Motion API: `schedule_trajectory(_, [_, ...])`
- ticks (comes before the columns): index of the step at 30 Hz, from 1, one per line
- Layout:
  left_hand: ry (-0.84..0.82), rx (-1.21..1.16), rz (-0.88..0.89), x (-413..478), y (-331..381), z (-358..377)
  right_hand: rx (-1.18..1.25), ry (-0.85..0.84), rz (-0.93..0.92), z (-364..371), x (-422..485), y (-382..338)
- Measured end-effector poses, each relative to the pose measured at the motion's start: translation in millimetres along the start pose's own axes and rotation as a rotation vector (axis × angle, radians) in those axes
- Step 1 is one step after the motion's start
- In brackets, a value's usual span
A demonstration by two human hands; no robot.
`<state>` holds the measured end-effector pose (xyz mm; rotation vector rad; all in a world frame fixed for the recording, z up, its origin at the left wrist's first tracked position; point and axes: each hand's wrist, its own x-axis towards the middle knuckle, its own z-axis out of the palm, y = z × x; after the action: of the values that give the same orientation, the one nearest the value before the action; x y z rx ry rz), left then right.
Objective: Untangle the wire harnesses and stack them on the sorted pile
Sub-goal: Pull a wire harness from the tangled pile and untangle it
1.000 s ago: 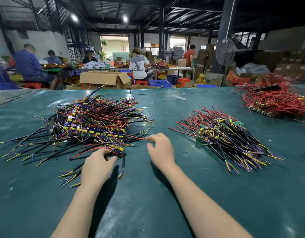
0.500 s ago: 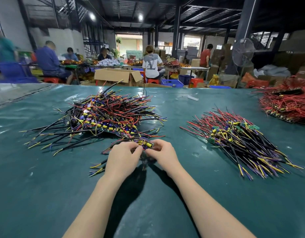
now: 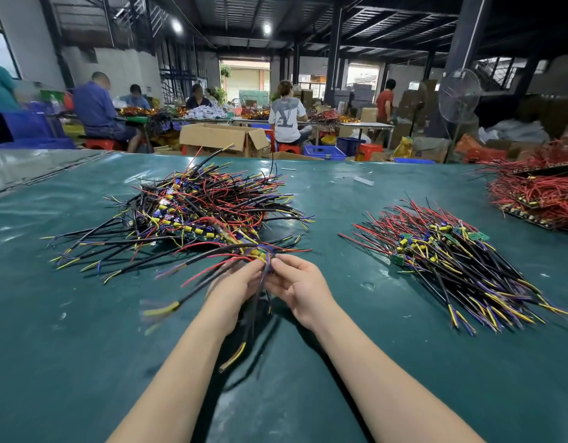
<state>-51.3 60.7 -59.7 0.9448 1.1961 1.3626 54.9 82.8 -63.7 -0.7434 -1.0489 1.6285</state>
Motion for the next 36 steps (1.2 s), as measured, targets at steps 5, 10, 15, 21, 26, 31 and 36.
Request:
schedule_trajectory(5, [0.028, -0.142, -0.045, 1, -1, -2, -0.026, -0.017, 0.051, 3, 0, 4])
schedule_trajectory(10, [-0.06, -0.097, 0.003, -5, 4, -10, -0.084, -0.047, 0.015, 1, 0, 4])
schedule_trajectory(15, [-0.07, -0.08, -0.032, -3, 8, -8, -0.079, -0.118, -0.027, -5, -2, 3])
schedule_trajectory(21, [-0.052, -0.196, -0.145, -3, 7, -9, -0.064, -0.155, -0.036, -9, 0, 6])
schedule_trajectory(26, [-0.055, -0.223, -0.133, -1, 5, -10, -0.033, -0.178, -0.039, -11, 1, 5])
schedule_trajectory(31, [-0.17, -0.235, -0.054, 4, 0, -15, -0.085, -0.11, -0.063, -7, 0, 4])
schedule_trajectory(36, [-0.167, -0.329, -0.027, 9, -2, -14, -0.037, -0.08, -0.061, -9, 0, 1])
